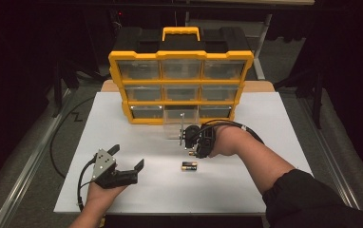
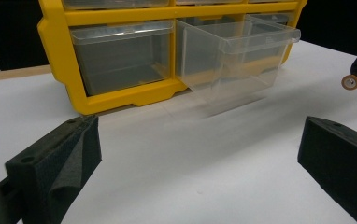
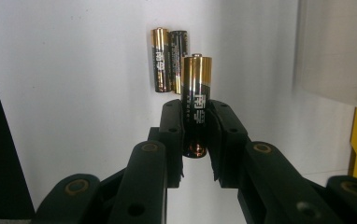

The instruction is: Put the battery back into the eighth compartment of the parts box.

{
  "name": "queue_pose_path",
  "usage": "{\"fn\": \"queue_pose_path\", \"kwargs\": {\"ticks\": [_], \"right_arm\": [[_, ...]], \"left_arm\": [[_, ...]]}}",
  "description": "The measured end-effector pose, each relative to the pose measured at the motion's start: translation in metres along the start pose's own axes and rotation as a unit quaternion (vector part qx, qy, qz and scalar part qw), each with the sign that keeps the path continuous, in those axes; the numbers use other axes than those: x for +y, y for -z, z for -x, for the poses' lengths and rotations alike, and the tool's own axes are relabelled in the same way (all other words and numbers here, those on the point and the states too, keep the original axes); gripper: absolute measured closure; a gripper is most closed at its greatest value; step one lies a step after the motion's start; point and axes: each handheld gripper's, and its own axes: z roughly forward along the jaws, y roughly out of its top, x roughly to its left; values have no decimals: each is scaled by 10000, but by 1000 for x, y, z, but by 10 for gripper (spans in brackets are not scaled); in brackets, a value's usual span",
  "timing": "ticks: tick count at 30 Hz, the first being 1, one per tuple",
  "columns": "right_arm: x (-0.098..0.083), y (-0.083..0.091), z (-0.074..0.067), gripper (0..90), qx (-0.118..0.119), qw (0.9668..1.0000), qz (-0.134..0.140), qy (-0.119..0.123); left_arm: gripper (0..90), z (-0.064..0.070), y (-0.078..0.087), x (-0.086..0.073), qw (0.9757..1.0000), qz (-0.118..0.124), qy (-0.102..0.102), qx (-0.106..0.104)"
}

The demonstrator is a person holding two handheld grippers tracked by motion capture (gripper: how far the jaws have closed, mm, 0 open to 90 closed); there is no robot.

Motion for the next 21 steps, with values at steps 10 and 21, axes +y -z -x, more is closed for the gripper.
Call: {"fn": "queue_pose_path", "kwargs": {"ticks": [10,21], "right_arm": [[4,9,10,785,-67,10000,3,-24],[10,17,22,785,-130,9999,33,-49]], "left_arm": [[4,0,0,0,10000,1,2,-13],[4,-1,0,0,10000,1,22,-3]]}}
